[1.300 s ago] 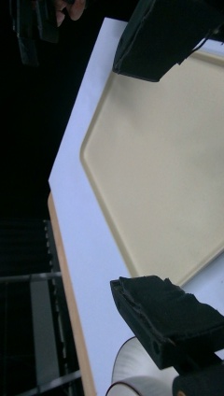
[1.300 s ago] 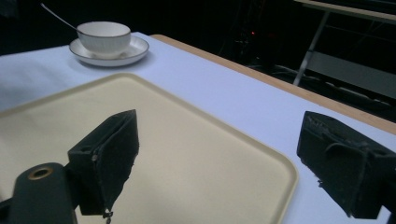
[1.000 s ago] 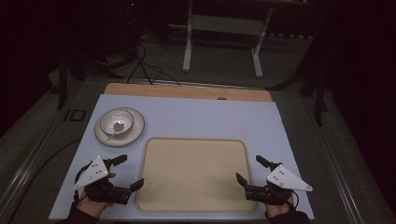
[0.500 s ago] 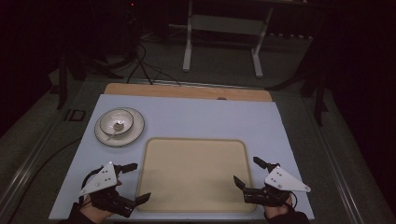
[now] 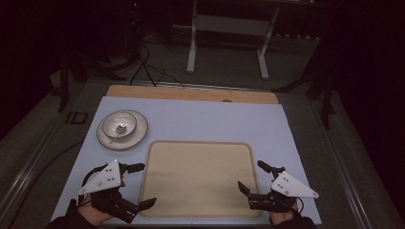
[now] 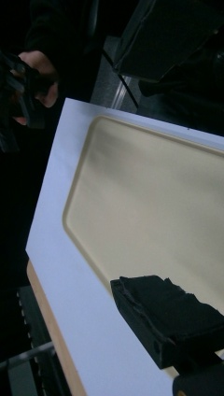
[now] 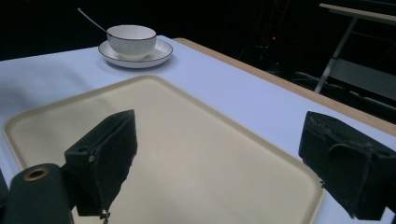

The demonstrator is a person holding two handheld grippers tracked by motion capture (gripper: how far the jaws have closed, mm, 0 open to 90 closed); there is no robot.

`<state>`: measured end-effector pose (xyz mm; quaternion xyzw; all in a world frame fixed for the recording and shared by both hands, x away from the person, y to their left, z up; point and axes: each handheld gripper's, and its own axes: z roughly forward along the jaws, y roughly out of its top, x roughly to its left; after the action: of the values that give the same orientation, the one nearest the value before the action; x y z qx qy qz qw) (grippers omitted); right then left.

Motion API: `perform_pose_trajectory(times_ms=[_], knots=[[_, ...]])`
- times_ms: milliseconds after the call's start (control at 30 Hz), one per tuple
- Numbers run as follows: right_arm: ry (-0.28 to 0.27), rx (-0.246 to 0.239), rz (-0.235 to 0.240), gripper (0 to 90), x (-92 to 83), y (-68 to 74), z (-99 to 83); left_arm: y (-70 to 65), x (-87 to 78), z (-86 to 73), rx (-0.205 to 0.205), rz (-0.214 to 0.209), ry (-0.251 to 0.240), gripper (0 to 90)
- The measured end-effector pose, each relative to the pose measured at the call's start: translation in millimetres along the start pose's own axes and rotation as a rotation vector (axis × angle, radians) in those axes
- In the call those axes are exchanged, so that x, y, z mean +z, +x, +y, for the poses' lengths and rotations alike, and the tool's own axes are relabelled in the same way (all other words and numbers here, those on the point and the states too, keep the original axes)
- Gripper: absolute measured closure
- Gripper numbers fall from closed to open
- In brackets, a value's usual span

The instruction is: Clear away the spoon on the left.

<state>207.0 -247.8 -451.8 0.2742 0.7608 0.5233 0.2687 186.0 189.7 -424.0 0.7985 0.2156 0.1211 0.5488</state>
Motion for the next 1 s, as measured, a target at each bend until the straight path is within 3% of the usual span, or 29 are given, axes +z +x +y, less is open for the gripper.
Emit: perform_pose_trajectory(times_ms=[167, 500, 733, 767, 800, 867, 1000], knots=[[-0.003, 0.005, 0.003, 11.7, -0.3, -0.5, -0.2, 1.1, -7.2, 21.6, 0.028, 0.018, -0.004, 1.7], [-0.002, 0.003, 0.001, 11.8, -0.1, -0.2, -0.3, 12.1, -18.4, 48.3, 0.022, 0.043, -0.033, 2.2], [0.0, 0.016, -0.003, 11.8, 0.1, -2.2, -1.1, 32.6, -29.7, 62.6, -0.001, 0.139, -0.072, 2.3], [0.0, 0.017, -0.005, 11.8, 0.4, -2.2, -1.0, 38.2, -31.9, 65.0, -0.008, 0.18, -0.077, 2.3], [0.0, 0.017, -0.005, 11.8, 0.4, -2.2, -1.0, 38.2, -31.9, 65.0, -0.008, 0.18, -0.077, 2.3], [0.003, 0.015, -0.003, 11.8, 0.7, -2.2, -1.3, 45.8, -33.9, 65.7, -0.033, 0.207, -0.088, 2.3], [0.005, 0.027, -0.005, 11.8, 1.1, -3.7, -2.2, 59.2, -35.8, 61.6, -0.078, 0.304, -0.084, 2.3]])
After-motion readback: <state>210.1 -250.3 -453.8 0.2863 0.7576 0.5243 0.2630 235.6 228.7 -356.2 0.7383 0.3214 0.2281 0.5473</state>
